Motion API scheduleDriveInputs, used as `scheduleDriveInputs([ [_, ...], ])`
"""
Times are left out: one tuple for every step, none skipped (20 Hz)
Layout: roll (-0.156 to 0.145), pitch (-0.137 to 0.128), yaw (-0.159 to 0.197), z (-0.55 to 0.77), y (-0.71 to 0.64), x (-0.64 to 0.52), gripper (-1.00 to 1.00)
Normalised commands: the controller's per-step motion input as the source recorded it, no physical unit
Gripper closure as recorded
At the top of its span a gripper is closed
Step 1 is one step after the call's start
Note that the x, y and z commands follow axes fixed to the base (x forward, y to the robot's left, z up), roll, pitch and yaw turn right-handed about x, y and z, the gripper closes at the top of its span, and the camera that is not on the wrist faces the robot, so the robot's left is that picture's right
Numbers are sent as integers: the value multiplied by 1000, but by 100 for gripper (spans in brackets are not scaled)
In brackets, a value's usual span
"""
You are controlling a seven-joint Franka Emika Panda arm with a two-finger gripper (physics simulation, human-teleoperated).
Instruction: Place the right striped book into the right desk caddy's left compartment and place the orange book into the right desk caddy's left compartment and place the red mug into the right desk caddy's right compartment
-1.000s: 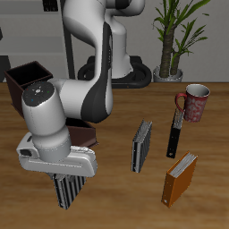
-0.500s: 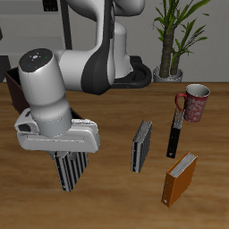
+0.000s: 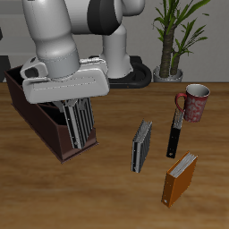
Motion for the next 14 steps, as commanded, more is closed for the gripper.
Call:
scheduleDriveInputs([
  [-7, -12, 82, 285, 44, -221, 100],
  [-54, -38, 120, 681, 82, -687, 100],
  [0, 0, 0, 14, -1, 49, 100],
  [72, -129, 171, 431, 115, -558, 100],
  [-73, -33, 141, 406, -9, -608, 100],
  [0, 0, 0, 21, 46, 131, 100],
  [79, -78, 169, 543, 59, -877, 100],
  [-86, -33, 66, 330, -104, -447, 100],
  [32, -101, 202, 330, 78, -515, 100],
  [17, -50, 60, 234, -69, -293, 100],
  [-84, 3, -54, 293, -132, -432, 100],
  [58, -57, 126, 287, 74, -548, 100],
  [-26, -75, 209, 266, -23, -551, 100],
  [-101, -11, -63, 325, -124, -457, 100],
])
